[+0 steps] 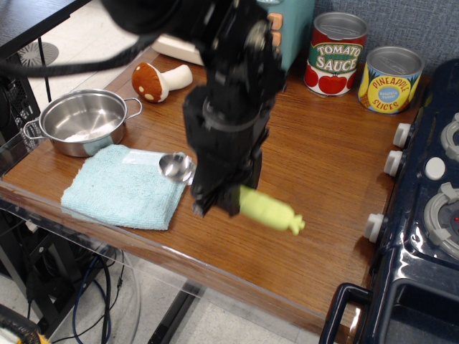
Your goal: Move the spoon to the front right edge of the table
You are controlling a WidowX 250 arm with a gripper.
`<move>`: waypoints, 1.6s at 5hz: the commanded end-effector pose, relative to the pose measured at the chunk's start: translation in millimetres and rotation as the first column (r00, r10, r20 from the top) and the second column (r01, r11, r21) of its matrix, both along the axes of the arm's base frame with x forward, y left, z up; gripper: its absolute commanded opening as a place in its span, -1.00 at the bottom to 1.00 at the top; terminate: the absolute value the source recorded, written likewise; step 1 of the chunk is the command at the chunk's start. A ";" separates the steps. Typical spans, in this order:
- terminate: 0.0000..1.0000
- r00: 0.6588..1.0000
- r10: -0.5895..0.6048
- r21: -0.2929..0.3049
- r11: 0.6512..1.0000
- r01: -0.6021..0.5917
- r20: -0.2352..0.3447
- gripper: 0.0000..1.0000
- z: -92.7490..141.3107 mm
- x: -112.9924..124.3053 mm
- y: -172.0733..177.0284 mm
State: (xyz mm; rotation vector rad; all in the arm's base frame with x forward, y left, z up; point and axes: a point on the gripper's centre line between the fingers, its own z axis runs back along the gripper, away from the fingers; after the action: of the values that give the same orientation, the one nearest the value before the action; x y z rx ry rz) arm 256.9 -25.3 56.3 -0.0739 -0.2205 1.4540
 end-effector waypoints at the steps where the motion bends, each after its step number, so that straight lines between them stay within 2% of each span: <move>1: -1.00 0.997 -0.070 0.014 0.997 0.071 -0.011 -1.00 -29.4 -12.3 -20.0; 2: -1.00 0.997 -0.070 0.036 0.997 0.071 -0.035 -1.00 -37.4 -15.1 -21.8; 3: -1.00 0.996 -0.060 0.053 0.997 0.063 -0.060 1.00 -39.9 -11.3 -25.5; 5: -1.00 0.996 -0.080 0.034 0.996 0.081 -0.038 1.00 -26.6 -9.6 -32.7; 6: -1.00 0.997 -0.078 0.004 0.997 0.078 -0.004 1.00 -8.3 -6.6 -33.5; 7: -1.00 0.997 -0.063 -0.036 0.997 0.065 0.053 1.00 27.7 -1.6 -32.5; 8: -1.00 0.988 0.008 -0.135 0.991 0.014 0.156 1.00 45.4 -4.5 -17.4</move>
State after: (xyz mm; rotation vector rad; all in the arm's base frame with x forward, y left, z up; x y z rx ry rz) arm 257.6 -41.1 91.0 -0.2668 -0.2249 1.4750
